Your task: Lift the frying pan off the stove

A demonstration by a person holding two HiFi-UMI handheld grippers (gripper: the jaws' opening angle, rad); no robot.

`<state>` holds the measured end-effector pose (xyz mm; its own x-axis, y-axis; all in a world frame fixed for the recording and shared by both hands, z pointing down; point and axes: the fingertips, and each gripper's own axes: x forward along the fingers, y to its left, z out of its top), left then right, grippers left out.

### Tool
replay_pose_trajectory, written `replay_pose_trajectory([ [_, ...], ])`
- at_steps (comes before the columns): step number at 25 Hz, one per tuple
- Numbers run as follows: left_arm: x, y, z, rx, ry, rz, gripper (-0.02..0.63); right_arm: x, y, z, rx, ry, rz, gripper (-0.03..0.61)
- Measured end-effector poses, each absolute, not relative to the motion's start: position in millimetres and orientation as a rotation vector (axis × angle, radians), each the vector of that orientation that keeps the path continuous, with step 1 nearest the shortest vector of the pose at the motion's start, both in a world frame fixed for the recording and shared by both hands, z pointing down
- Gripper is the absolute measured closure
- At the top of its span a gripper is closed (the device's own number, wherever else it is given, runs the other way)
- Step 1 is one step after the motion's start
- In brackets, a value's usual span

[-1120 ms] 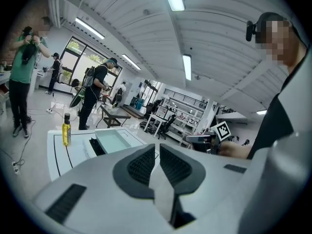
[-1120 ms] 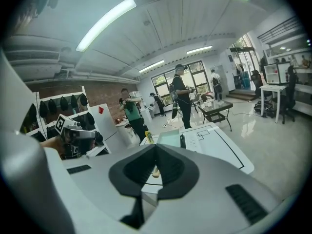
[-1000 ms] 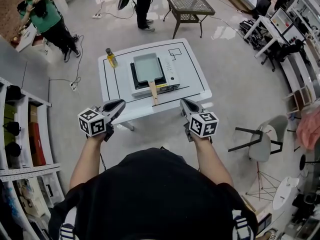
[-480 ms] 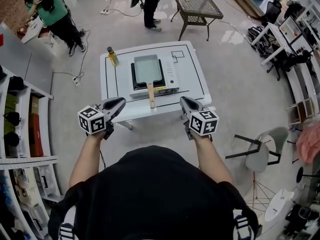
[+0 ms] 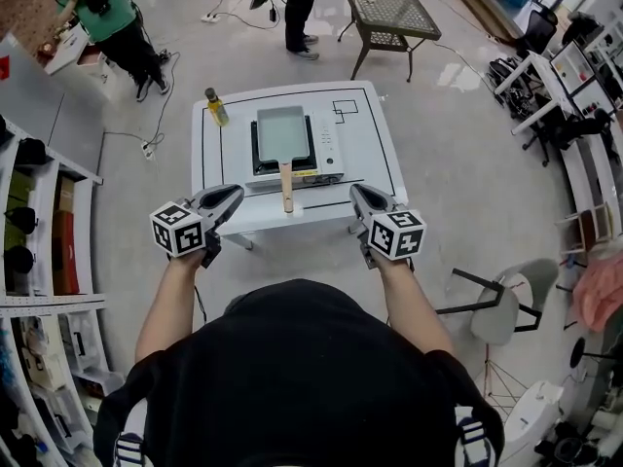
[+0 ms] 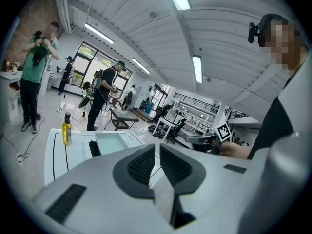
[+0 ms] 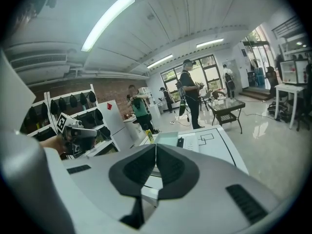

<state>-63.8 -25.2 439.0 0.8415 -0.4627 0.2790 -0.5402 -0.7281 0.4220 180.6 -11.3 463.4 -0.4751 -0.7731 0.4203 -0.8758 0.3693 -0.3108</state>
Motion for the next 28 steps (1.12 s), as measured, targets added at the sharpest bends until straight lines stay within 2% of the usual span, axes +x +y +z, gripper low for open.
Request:
replay_pose_trajectory([
  [28, -40, -47, 446, 2.507, -0.697, 0.209, 0.578, 183, -27, 474, 1.439, -2.422, 0.773, 0.571],
])
